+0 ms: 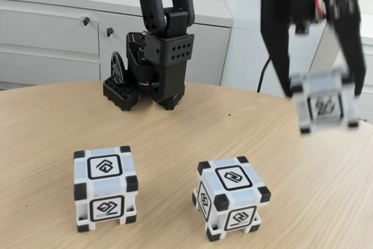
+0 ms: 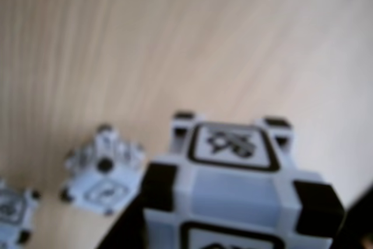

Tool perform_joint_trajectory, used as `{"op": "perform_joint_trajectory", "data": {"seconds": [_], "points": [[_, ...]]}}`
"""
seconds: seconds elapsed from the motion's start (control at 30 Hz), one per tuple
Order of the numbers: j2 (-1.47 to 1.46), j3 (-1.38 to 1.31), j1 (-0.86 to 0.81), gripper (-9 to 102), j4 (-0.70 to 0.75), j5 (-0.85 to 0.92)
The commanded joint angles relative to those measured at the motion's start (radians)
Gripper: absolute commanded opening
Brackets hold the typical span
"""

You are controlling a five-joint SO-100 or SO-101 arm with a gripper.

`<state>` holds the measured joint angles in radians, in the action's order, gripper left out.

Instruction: Stack cubes from left to right.

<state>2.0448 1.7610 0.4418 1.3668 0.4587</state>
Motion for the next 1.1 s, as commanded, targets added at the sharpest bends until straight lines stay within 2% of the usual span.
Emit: {"op": "perform_joint_trajectory", "data": {"seconds": [0.0, 0.33, 0.6, 0.8, 1.07], "points": [[0.152, -0.025, -0.091, 0, -0.009, -0.040], [0.259, -0.017, -0.534, 0, -0.009, -0.083], [0.239, 0.052, -0.799, 0, -0.008, -0.120], [0.238, 0.199, -0.896, 0, -0.011, -0.115], [0.238, 0.342, -0.907, 0, -0.017, -0.126]]}}
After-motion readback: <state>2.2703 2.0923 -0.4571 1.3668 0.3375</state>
